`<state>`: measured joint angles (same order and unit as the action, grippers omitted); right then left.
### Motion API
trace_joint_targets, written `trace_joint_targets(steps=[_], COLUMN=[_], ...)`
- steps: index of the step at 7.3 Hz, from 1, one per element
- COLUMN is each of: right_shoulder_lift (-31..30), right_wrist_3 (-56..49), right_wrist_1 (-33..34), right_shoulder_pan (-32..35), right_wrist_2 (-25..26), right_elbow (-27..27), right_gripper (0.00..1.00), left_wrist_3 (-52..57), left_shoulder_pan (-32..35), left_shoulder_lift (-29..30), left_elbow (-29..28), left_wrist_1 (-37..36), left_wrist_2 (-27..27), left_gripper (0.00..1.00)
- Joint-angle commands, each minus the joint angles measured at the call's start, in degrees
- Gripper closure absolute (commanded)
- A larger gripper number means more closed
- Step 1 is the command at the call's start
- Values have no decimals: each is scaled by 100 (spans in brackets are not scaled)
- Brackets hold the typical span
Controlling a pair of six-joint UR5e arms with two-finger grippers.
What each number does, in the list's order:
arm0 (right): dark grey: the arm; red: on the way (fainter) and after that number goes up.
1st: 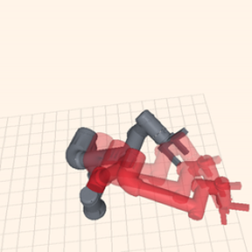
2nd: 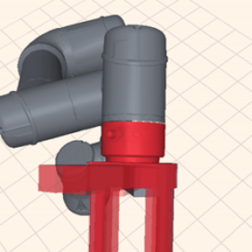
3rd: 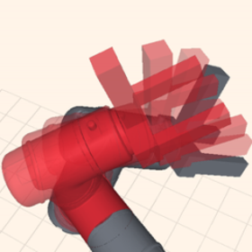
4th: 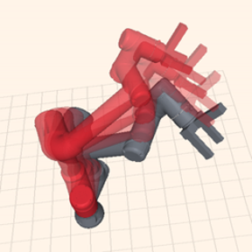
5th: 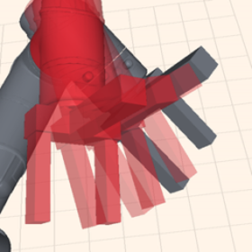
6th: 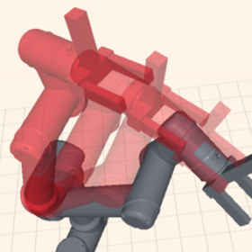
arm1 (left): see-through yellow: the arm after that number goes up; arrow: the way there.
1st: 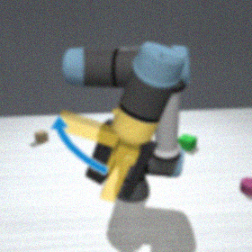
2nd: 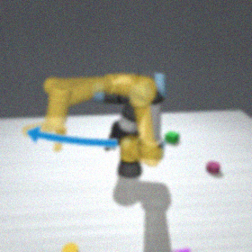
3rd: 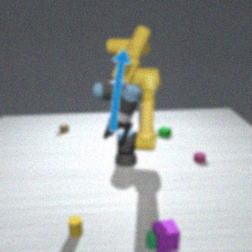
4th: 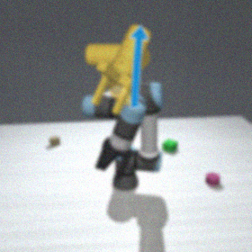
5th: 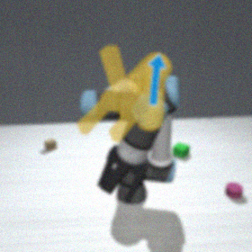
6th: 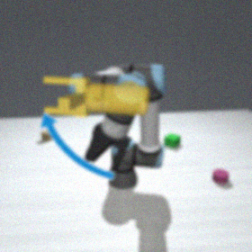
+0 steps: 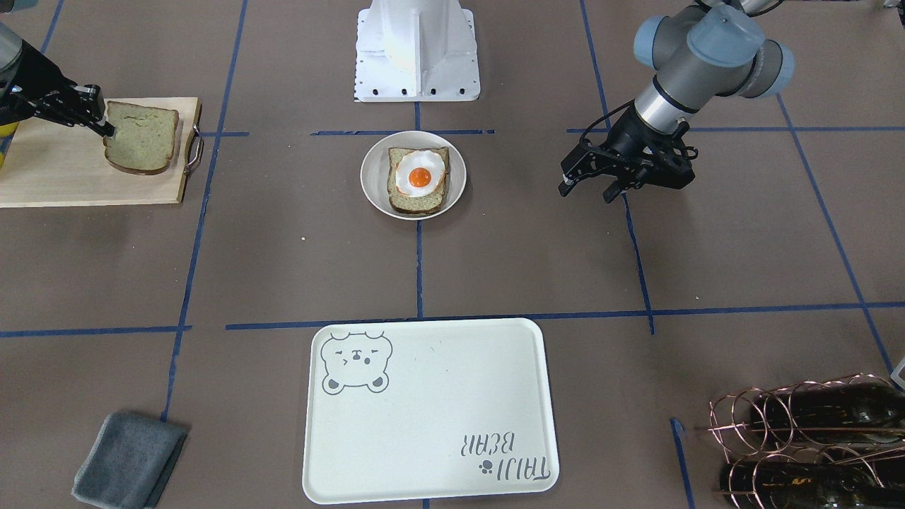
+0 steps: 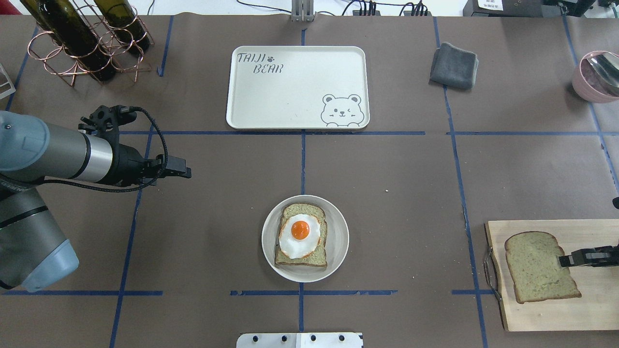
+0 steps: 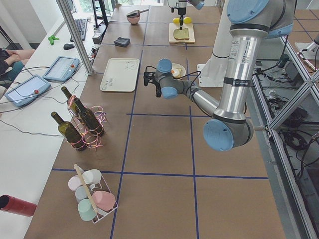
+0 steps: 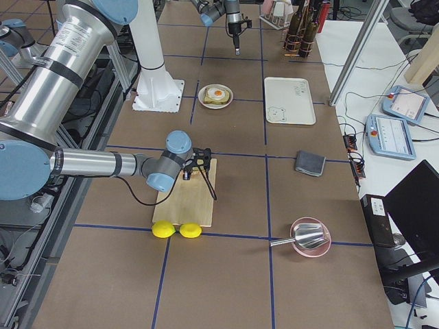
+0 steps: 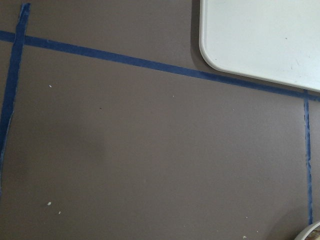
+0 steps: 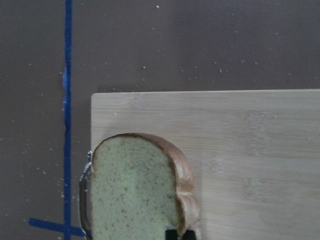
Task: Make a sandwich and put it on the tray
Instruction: 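Slide the right gripper under the bread slice and grasp it, then lift the bread slice with the right gripper and carry it over the plate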
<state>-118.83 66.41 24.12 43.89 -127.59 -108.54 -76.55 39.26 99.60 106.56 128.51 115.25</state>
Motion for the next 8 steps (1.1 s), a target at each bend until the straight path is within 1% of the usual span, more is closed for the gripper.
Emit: trace_joint_targets(steps=[1, 2, 3, 4, 6, 7, 8], right_shoulder_lift=[263, 542, 1006, 1646, 3000, 3615, 4291], right_wrist_3=[21, 56, 309, 912, 1102, 1346, 1731], right_wrist_1=[-415, -434, -347, -59, 1090, 1591, 2092], right_shoulder_pan=[759, 883, 884, 858, 693, 413, -147], right_wrist_2=[-774, -880, -907, -899, -829, -637, -9], right_elbow=[-18, -53, -62, -45, -54, -45, -36], right_gripper=[100, 100, 100, 100, 100, 100, 100], left_wrist_3=[0, -17, -26, -400, -684, -703, -764], left_shoulder_pan=[-6, -15, -23, -76, -426, -445, -445], left_shoulder_lift=[85, 129, 182, 313, 480, 507, 508], left_elbow=[-47, -56, -22, -21, -39, -47, -48], left_wrist_1=[-1, -1, -10, -10, -19, -27, -27], left_wrist_2=[-2, -2, -2, -2, -247, -248, -257], left_gripper=[0, 0, 0, 0, 0, 0, 0])
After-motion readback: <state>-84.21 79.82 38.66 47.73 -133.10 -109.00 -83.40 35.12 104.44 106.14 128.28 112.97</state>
